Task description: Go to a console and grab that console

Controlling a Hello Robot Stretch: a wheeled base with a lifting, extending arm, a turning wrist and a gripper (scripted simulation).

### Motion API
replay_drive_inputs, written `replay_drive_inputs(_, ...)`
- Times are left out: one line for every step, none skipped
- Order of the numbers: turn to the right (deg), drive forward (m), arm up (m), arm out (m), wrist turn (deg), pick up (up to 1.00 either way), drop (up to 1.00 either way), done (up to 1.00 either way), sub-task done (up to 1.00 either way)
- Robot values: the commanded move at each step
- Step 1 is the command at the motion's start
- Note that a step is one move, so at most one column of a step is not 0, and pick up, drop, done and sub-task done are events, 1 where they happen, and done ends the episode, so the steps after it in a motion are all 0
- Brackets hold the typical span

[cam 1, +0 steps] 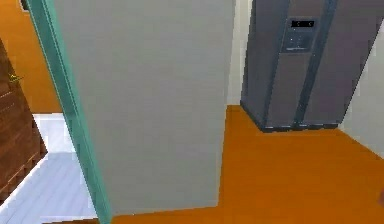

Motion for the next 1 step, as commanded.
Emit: replay_drive_inputs(0.0,0.3,0.0,0.0,0.0,0.0,0.0,0.0,0.0)
